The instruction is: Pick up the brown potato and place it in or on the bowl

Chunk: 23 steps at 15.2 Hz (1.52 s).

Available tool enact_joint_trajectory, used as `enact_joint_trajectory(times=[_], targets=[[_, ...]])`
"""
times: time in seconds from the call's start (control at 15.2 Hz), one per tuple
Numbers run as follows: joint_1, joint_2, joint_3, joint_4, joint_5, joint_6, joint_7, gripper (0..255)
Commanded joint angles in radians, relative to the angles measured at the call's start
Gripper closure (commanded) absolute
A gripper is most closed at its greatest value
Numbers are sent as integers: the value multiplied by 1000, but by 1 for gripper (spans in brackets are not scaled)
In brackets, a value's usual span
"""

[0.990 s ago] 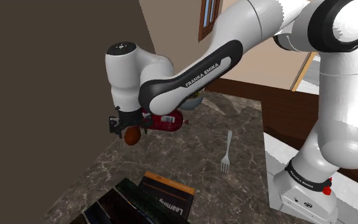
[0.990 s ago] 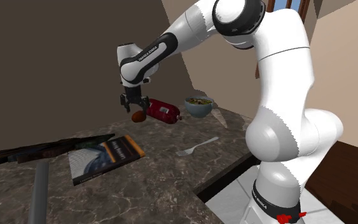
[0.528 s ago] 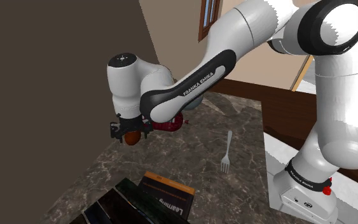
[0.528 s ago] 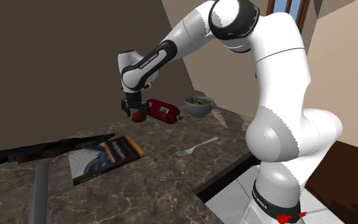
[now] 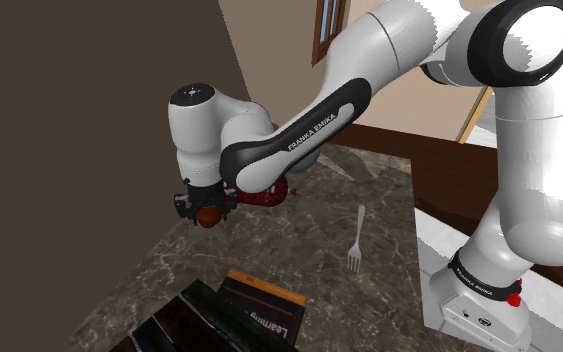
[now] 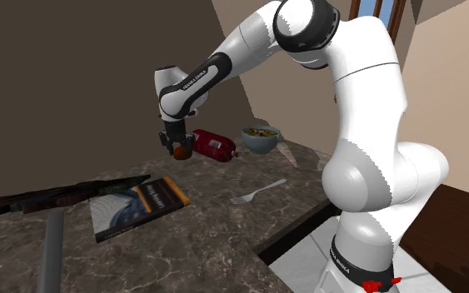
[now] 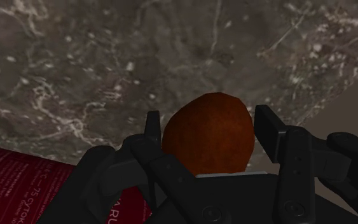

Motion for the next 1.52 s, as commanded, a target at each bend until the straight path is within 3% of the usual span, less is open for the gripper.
enact_joint_trajectory(times=[0.0,0.4,1.45], targets=[[0,0,0,0,0,0,0,255],[0,0,0,0,0,0,0,255],[-25,-93,46,90,89,-161,-74,255]])
